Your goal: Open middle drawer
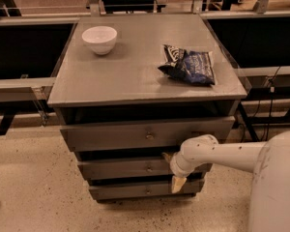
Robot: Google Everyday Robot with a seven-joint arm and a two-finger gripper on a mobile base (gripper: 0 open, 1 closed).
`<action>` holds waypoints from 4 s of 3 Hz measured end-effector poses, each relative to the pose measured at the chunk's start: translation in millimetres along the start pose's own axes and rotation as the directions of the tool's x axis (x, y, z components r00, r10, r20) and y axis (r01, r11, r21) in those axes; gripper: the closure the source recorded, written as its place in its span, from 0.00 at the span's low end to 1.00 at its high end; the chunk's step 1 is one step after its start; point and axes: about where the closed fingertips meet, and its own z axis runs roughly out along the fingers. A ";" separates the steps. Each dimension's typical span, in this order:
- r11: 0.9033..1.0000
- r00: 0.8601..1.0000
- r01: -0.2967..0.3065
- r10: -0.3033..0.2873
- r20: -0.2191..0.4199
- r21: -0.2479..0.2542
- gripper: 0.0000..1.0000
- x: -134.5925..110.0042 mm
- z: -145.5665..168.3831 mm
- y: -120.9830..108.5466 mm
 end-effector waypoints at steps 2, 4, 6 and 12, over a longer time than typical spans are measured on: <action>1.000 1.000 0.000 0.000 0.000 0.000 0.64 0.0 0.0 0.0; 1.000 1.000 0.000 0.000 0.000 0.000 0.40 0.0 0.1 0.1; 1.000 1.000 0.000 0.000 0.000 0.000 0.00 -1.4 -6.4 -2.2; 0.998 1.000 -0.003 0.003 -0.004 -0.061 0.35 -12.1 -27.3 -3.9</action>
Offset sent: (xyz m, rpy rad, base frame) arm 0.0000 0.0000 0.0000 0.0000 0.0000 0.0000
